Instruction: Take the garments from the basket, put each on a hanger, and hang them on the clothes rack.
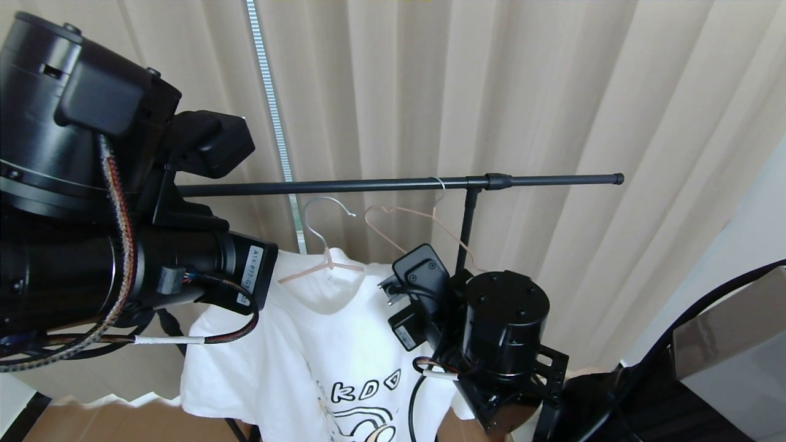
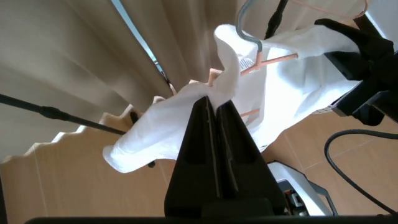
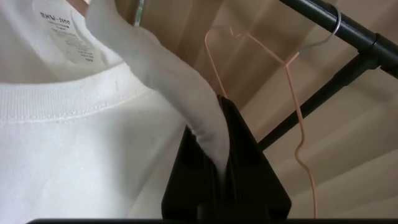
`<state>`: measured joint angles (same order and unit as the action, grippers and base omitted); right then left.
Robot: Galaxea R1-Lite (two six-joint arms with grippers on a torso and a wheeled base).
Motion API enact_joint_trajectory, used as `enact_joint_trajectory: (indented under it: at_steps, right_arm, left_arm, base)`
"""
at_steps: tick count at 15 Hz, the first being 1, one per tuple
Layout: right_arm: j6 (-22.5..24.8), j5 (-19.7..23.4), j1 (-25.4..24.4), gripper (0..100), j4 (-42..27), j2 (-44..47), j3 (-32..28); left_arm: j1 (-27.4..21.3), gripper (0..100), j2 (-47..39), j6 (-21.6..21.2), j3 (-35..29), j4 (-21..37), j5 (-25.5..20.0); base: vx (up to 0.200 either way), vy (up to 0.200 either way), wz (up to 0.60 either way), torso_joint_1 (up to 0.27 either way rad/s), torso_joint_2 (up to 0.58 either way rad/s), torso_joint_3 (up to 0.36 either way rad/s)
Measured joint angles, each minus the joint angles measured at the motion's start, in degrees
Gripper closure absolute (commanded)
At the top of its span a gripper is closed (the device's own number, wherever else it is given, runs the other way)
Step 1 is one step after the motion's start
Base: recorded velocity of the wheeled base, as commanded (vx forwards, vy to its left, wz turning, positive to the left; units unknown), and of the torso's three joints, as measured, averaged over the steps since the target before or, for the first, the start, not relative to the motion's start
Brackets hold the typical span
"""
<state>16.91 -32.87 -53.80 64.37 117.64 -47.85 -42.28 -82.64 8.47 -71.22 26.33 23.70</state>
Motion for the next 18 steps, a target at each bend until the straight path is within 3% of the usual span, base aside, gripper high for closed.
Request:
enact_joint_trajectory:
  at_steps: [18]
  right_arm:
    - [-9.36,0.09,-0.78,100,-1.45,-3.19,-5.95]
  left_arm:
    - [0.49,100,-0.43,-0.07,1.10,-3.35,-0.16]
  base:
    - [0.000,0.000,0.00,0.000,0.00,0.000]
